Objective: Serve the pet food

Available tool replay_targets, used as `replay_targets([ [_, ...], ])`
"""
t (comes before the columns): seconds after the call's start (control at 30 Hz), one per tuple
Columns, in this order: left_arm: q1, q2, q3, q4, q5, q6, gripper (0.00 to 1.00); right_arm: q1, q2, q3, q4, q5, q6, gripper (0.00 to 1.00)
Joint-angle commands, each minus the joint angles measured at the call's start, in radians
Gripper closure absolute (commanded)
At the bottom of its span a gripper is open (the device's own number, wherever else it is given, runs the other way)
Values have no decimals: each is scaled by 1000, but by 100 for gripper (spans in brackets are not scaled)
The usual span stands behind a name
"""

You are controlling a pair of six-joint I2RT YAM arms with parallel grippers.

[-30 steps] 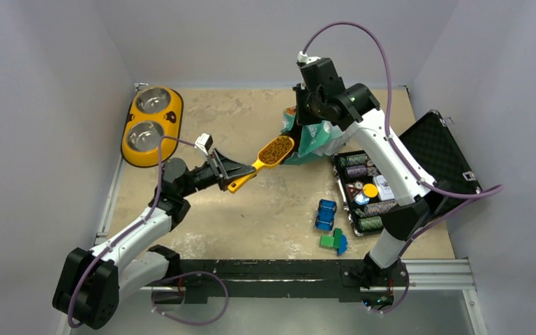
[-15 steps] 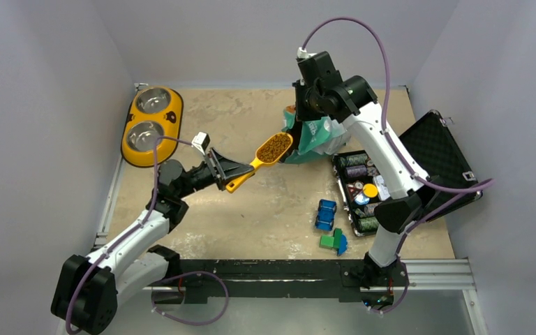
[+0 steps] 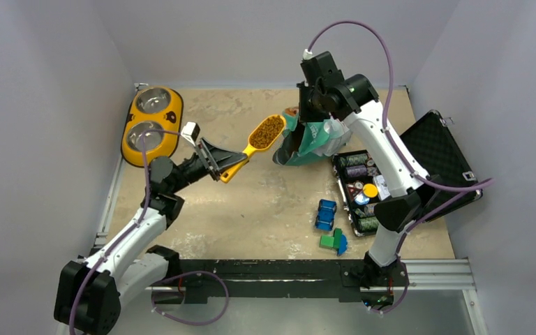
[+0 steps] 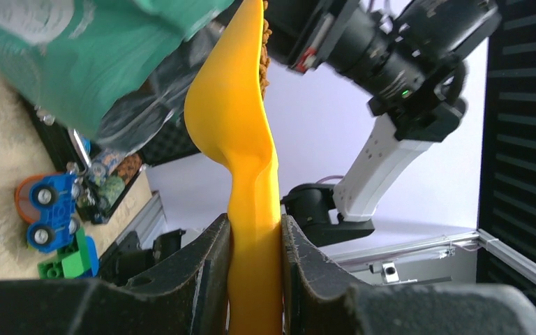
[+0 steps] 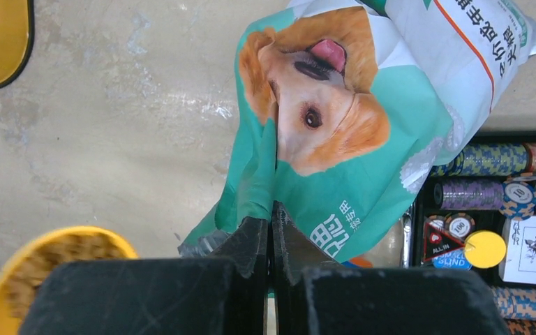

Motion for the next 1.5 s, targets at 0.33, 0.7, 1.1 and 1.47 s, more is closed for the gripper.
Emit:
replay_targets([
  [0.33, 296, 236, 332, 90, 39, 3, 100, 43, -175, -154, 77, -13, 4, 100],
  [0.7, 555, 469, 473, 161, 58, 14, 100, 61, -187, -167, 96, -56, -4, 100],
  [1.1, 784, 685, 423, 367, 37, 5, 100, 61, -214, -207, 108, -42, -20, 100],
  [1.47, 811, 900, 463, 459, -105, -9, 100, 58, -222, -238, 118, -35, -32, 100],
])
